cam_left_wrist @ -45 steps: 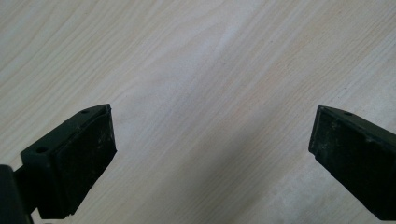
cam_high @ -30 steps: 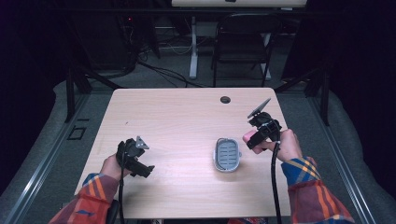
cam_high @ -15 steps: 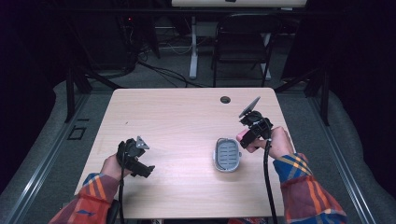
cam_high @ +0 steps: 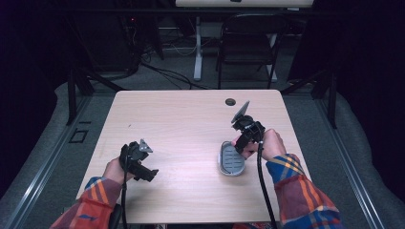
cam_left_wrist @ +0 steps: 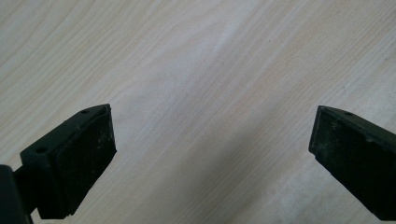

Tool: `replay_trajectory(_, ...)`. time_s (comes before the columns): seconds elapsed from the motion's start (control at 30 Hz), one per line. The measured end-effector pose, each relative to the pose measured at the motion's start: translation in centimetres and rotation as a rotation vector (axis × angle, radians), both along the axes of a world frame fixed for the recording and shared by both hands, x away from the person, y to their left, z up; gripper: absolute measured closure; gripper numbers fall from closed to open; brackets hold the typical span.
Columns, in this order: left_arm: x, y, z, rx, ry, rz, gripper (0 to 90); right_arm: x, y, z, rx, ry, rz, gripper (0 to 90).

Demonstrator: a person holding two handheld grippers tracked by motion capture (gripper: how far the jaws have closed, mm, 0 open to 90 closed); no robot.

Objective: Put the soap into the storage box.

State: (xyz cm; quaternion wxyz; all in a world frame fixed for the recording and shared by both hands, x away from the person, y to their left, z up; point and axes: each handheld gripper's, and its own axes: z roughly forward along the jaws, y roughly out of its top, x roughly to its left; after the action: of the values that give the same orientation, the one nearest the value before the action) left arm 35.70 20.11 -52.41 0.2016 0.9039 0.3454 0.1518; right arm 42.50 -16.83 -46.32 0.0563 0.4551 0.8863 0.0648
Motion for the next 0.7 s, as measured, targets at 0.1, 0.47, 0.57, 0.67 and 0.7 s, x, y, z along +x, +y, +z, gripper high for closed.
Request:
replay_trajectory(0.1, 0.0, 0.0, 0.0, 0.000, -0.001, 0.000, 0.3, 0.0, 0.4, -0.4, 0.008, 0.000, -0.005, 36.9)
replay_trajectory(0.47, 0.0, 0.0, 0.0, -0.001, -0.002, -0.003, 0.3, 0.7, 2.1, -1.8, -0.043, 0.047, -0.001, 36.8)
replay_trajectory(0.57, 0.0, 0.0, 0.0, 0.000, -0.002, -0.003, 0.3, 0.7, 2.4, -2.2, -0.038, 0.047, -0.005, 36.8)
replay_trajectory(0.67, 0.0, 0.0, 0.0, -0.001, 0.002, -0.006, 0.3, 0.9, 3.1, -2.5, -0.061, 0.070, 0.002, 36.8)
replay_trajectory(0.7, 0.0, 0.0, 0.0, 0.001, -0.002, -0.005, 0.3, 0.9, 3.1, -2.5, -0.061, 0.070, 0.002, 36.8)
